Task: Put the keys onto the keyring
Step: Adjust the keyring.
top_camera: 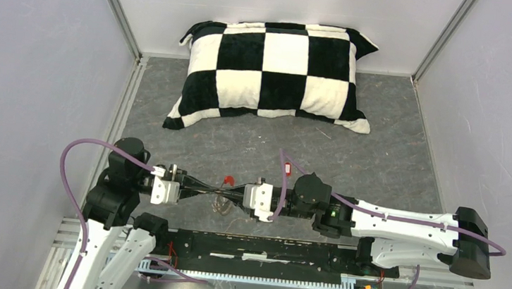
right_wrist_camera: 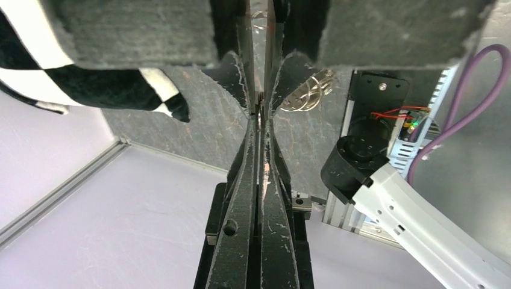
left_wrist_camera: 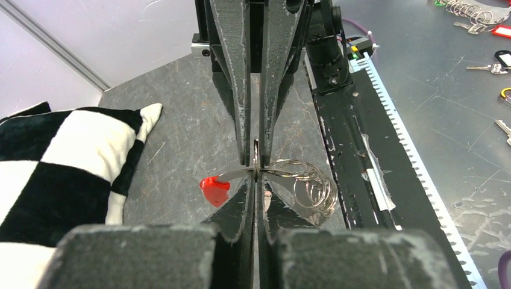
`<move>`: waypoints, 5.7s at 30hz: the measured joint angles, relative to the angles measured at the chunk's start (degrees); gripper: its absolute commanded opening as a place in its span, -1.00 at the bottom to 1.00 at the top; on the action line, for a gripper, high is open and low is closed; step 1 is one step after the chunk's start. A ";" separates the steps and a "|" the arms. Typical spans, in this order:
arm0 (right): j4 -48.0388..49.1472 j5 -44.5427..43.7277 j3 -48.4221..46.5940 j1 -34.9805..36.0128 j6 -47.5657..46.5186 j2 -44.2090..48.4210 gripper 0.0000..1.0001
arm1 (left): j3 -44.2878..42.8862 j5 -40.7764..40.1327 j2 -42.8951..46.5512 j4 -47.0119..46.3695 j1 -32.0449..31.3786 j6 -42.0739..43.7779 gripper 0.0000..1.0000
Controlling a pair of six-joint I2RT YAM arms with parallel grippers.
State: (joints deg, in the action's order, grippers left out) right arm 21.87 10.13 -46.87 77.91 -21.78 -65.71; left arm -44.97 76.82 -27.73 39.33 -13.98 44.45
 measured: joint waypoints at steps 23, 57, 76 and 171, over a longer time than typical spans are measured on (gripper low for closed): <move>-16.81 -2.73 -6.03 0.26 -1.27 5.29 -0.10 | 1.86 -3.82 7.65 5.81 -0.02 30.82 -0.96; -17.18 1.57 -10.14 0.35 -2.03 5.68 -0.38 | -6.73 3.26 2.75 6.91 -0.02 29.20 -0.96; -24.48 -0.31 -20.72 0.37 -2.38 -0.37 -0.26 | -13.27 -3.17 -5.62 6.86 -0.02 17.92 -0.96; -20.33 -1.31 -18.47 -0.02 8.59 -3.30 -0.34 | -11.17 -0.50 -3.37 5.31 0.13 1.66 -0.96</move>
State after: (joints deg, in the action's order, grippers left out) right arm 1.54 8.82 -65.34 77.89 -13.19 -69.01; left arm -56.14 76.31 -31.09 44.64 -13.85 46.11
